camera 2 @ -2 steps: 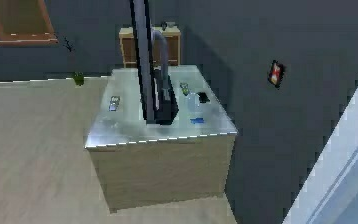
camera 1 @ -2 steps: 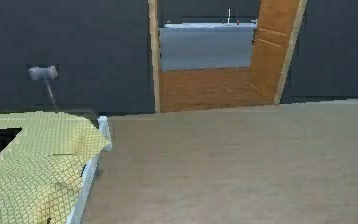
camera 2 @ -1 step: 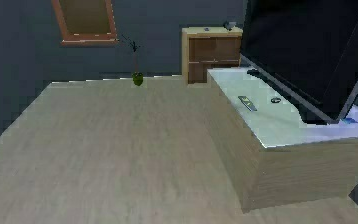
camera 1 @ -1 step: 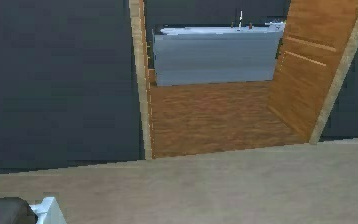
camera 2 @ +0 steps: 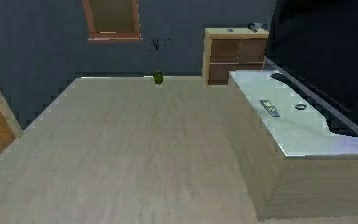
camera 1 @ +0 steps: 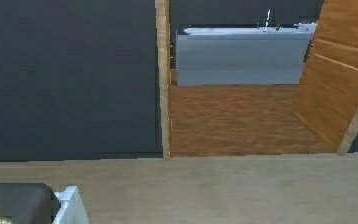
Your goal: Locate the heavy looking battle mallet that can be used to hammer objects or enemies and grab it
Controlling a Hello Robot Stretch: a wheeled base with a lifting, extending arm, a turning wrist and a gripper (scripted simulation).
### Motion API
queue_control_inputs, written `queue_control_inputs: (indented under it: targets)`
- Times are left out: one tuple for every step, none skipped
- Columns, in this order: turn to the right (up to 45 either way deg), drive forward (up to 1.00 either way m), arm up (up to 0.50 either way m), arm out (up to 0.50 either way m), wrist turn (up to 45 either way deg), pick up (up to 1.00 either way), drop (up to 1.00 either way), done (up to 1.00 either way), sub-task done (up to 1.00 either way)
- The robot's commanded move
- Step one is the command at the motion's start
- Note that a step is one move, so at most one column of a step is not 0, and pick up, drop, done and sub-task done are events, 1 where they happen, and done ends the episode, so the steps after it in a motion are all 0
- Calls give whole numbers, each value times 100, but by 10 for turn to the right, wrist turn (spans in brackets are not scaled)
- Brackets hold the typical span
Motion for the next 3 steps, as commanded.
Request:
queue_control_inputs:
  targets:
    - [0, 10, 0, 0, 0, 0, 0, 0, 0]
    - [-450, 0, 0, 0, 0, 0, 0, 0, 0]
    - [-450, 0, 0, 0, 0, 0, 0, 0, 0]
